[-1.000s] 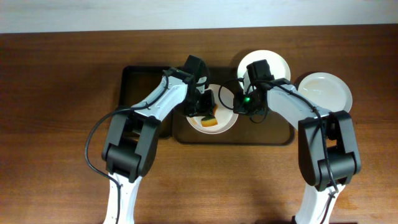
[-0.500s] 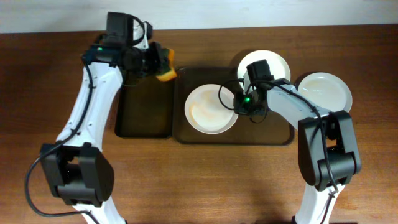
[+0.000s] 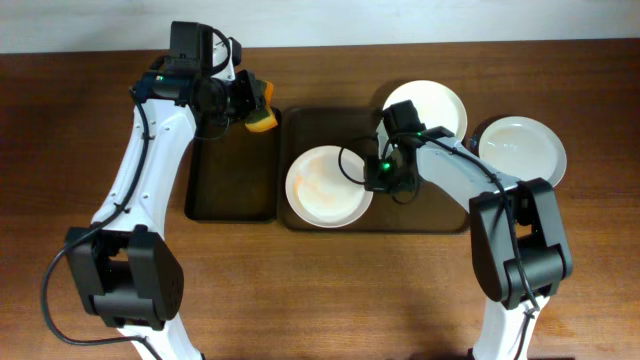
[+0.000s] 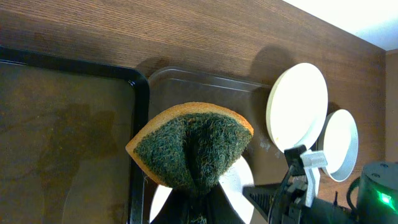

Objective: Clean dirty plates on tray and stack at the side
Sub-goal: 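Lift the sponge away with the left gripper, then lift the cleaned plate with the right gripper and carry it right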

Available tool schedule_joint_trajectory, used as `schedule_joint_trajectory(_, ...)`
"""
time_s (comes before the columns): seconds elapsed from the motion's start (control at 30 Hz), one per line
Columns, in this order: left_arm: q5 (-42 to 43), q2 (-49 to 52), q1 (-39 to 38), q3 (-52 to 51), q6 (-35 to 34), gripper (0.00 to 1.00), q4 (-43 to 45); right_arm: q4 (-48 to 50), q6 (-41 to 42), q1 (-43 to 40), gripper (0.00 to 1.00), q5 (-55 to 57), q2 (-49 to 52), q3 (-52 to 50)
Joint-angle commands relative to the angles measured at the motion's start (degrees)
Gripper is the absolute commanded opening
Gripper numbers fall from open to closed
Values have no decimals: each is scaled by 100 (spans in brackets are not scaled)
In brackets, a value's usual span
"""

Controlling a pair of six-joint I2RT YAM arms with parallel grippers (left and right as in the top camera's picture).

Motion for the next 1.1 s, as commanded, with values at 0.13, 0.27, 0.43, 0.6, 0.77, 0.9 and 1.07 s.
schedule_joint_trajectory(0.13, -264, 20, 13, -9, 127, 0, 42, -782, -20, 4, 4, 1700, -1513, 120)
schedule_joint_trajectory(0.27, -623, 20, 13, -9, 83, 0, 59, -1097, -17, 50, 4, 3152, -2114, 120)
schedule_joint_trajectory(0.43, -730, 20, 13, -9, 83, 0, 85, -1182, -17, 474, 4, 5357, -2450, 120)
schedule_joint_trajectory(0.6, -776, 24, 13, -9, 83, 0, 101, -1178, -17, 1255, 4, 6850, -2452, 120)
schedule_joint_trajectory(0.77, -769, 24, 13, -9, 83, 0, 98, -1180, -20, 1904, 4, 7890, -2452, 120)
schedule_joint_trajectory(0.9, -769, 24, 13, -9, 83, 0, 96, -1180, -17, 1989, 4, 8011, -2452, 120)
schedule_joint_trajectory(1.07, -769, 24, 13, -9, 83, 0, 98, -1180, -17, 1993, 4, 8008, -2452, 120)
